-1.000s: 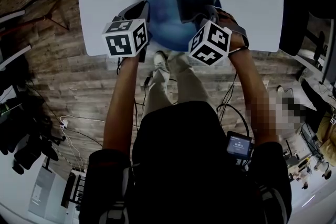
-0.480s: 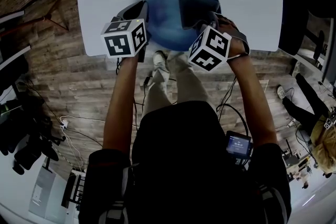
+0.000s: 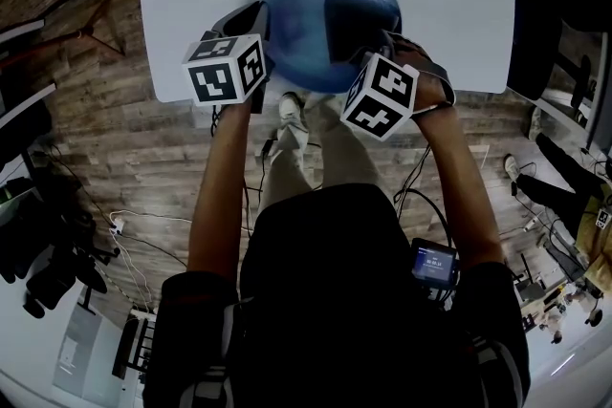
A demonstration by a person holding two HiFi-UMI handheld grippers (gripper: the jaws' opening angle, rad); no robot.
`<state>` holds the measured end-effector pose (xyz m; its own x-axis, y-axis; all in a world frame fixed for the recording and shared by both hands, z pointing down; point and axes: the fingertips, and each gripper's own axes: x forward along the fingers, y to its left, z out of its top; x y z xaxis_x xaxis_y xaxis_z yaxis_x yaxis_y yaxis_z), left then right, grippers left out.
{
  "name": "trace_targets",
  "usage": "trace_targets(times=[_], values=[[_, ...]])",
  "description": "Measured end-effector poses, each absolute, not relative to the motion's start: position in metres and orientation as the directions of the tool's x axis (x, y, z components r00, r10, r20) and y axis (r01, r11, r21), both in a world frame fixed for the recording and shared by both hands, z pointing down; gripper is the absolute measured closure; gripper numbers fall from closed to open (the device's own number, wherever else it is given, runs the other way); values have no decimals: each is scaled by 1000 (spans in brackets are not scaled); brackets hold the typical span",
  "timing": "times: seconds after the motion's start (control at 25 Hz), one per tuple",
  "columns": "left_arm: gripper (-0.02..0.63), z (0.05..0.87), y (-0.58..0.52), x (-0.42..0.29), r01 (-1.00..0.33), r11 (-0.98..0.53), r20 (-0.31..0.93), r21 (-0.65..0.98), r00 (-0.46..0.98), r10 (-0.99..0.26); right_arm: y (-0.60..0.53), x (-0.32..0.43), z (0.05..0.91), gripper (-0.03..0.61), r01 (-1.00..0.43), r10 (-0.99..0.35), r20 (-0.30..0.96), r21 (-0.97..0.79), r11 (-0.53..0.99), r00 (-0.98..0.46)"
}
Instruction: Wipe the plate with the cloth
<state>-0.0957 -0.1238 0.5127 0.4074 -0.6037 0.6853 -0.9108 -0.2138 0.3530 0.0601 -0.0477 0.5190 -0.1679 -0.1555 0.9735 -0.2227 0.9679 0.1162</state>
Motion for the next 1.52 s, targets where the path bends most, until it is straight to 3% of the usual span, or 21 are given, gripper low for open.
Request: trace_targets(times=[0.88, 1.52], values=[[587, 513, -123, -95, -909, -215, 681, 358, 412, -605, -2, 10, 519, 526, -102, -55, 967, 30, 994, -251], [586, 512, -123, -94, -903, -224, 678, 367, 425, -600, -22, -24, 516, 525, -150, -93, 939, 45, 988, -332]])
